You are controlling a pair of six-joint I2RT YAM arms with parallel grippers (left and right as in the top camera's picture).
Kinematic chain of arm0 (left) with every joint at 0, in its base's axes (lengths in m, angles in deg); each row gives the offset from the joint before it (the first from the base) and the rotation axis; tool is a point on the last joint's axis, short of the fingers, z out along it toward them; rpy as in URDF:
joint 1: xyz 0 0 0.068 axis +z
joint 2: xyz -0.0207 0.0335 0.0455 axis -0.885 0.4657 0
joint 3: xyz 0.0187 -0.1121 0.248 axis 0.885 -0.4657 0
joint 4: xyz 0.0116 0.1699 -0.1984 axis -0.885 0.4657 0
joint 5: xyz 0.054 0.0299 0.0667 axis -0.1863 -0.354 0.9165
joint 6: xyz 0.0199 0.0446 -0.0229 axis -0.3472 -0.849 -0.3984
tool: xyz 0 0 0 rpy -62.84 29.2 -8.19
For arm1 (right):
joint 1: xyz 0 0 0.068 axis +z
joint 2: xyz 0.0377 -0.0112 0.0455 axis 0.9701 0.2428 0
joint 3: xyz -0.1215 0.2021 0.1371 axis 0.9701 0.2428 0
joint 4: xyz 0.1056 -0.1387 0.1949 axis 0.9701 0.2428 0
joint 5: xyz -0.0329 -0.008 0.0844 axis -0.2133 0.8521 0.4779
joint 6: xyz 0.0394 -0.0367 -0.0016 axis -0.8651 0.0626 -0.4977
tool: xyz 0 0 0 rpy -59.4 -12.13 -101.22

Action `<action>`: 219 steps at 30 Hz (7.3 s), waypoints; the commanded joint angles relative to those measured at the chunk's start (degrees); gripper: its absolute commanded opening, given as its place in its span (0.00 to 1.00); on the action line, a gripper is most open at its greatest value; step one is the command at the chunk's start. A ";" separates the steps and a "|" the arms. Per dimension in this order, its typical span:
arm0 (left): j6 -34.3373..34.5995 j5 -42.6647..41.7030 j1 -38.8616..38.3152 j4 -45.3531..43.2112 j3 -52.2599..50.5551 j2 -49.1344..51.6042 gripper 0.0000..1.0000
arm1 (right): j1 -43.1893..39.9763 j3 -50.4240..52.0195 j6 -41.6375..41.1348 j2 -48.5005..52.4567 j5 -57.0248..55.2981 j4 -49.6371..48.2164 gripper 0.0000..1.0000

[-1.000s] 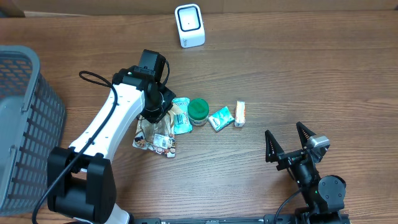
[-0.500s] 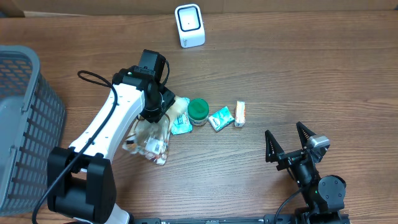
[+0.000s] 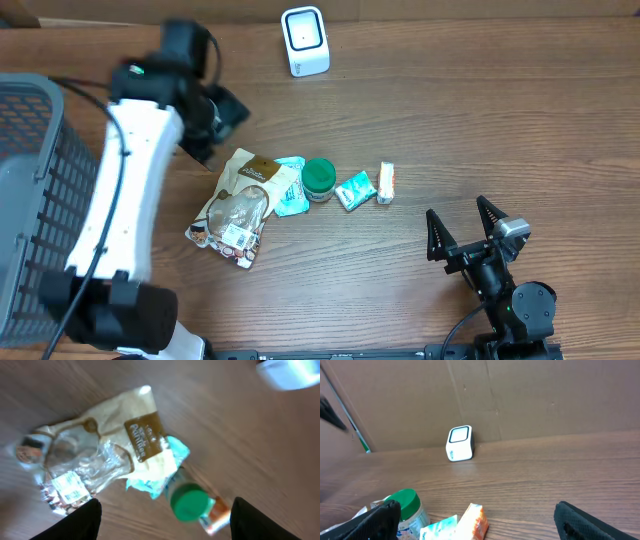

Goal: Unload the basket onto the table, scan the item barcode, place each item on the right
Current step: 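Release the bag and retract the left gripper to the basket side, then reach the right gripper to the Pantree bag and grasp its label, then lift the Pantree bag with the right gripper and move it right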

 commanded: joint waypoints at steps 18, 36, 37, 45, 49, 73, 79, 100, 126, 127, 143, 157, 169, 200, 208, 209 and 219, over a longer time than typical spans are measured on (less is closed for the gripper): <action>-34.27 6.84 28.11 20.39 33.44 -2.71 1.00 | 0.28 0.61 -0.20 -0.50 -0.55 -0.24 1.00; -37.90 7.15 29.99 20.39 33.40 -2.60 1.00 | 0.28 0.61 -0.20 -0.50 -0.55 -0.24 1.00; -37.90 7.15 30.01 20.39 33.40 -2.60 1.00 | 0.28 0.61 -0.20 -0.50 -0.55 -0.24 1.00; -37.90 7.17 30.01 20.39 33.40 -2.60 1.00 | 0.28 0.61 -0.20 -0.50 -0.55 -0.24 1.00; -37.90 7.15 30.01 20.39 33.40 -2.60 1.00 | 0.28 0.61 -0.20 -0.50 -0.55 -0.24 1.00; -37.90 7.15 30.01 20.39 33.40 -2.60 1.00 | 0.28 0.61 -0.20 -0.50 -0.55 -0.24 1.00; -37.92 7.15 30.01 20.39 33.40 -2.60 1.00 | 0.28 0.61 -0.55 -0.48 0.31 -0.22 1.00; -37.92 7.15 30.01 20.39 33.40 -2.60 1.00 | 0.28 -29.53 -12.70 28.89 32.89 22.62 1.00; -37.90 7.15 30.01 20.39 33.40 -2.60 1.00 | 36.09 -45.18 -41.99 84.78 8.85 8.35 0.86; -37.90 7.15 30.01 20.39 33.40 -2.60 1.00 | 36.54 -47.50 -41.99 87.21 8.85 9.49 0.86; -37.90 7.17 30.01 20.39 33.40 -2.60 1.00 | 42.80 -56.33 -48.06 105.98 8.90 -2.49 0.95; -37.90 7.17 29.99 20.39 33.40 -2.60 1.00 | 44.63 -56.35 -51.10 117.66 11.85 -15.23 0.92; -37.90 7.15 29.99 20.39 33.40 -2.60 1.00 | 44.65 -56.35 -51.06 119.78 4.04 -20.74 0.92; -37.90 7.15 30.01 20.39 33.40 -2.60 1.00 | 44.52 -73.05 -23.43 97.96 -0.37 16.06 0.04; -37.90 7.15 30.01 20.39 33.40 -2.60 1.00 | 40.17 -73.22 -21.97 82.44 2.84 27.21 0.04; -37.90 7.15 30.01 20.39 33.40 -2.60 1.00 | 39.15 -73.22 -21.68 81.40 3.85 27.89 0.04; -37.90 7.15 29.99 20.39 33.40 -2.60 1.00 | 13.00 -73.16 -15.30 72.61 17.53 46.97 0.04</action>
